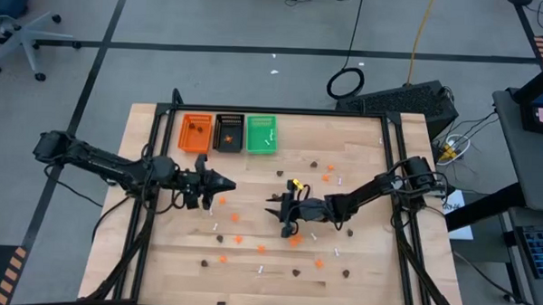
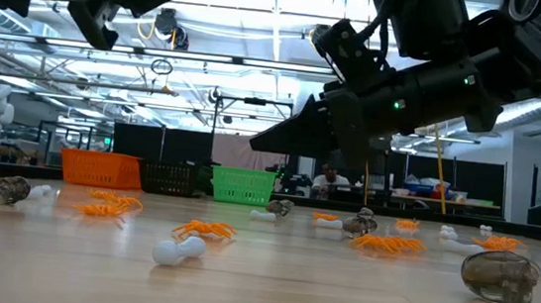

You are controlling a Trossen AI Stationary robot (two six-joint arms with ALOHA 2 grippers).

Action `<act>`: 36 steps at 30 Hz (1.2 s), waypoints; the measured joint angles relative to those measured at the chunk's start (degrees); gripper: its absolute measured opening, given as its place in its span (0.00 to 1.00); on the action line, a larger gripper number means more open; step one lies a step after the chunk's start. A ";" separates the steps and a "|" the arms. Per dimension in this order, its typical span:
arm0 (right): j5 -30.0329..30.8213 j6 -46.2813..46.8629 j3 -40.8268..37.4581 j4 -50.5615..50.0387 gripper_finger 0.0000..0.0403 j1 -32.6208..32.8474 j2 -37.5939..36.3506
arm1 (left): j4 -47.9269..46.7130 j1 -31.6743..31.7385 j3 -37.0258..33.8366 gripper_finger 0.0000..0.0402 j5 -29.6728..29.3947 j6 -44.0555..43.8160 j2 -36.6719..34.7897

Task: Sort Halloween decoration
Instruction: Put the white bone toy into the green bin

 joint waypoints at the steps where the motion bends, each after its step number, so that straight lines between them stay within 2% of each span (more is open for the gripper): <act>1: 0.00 0.20 0.00 0.00 0.28 -0.09 0.00 | 0.06 0.33 0.00 0.01 0.27 -0.01 -0.02; 10: 0.00 -0.11 0.00 0.00 0.28 -0.20 0.00 | 6.69 1.82 0.04 0.01 1.67 -0.35 4.40; 14: 0.00 -0.79 0.00 0.00 0.28 -0.41 0.00 | 13.84 2.59 0.14 0.01 1.69 -2.47 7.49; 18: -0.04 -1.59 0.00 0.47 0.28 -0.80 0.00 | 18.96 5.31 3.51 0.01 1.67 -11.22 11.86; 23: -0.02 -0.40 -0.02 0.42 0.28 -1.13 0.00 | 18.74 11.56 11.27 0.01 -1.86 -23.12 20.15; 30: 0.01 4.96 -0.06 -2.93 0.28 -0.38 0.00 | 8.38 22.02 21.05 0.01 -5.24 -40.50 31.07; 36: 0.04 8.68 -0.87 -4.38 0.28 0.98 0.00 | 7.25 28.33 22.53 0.01 -4.38 -54.83 37.94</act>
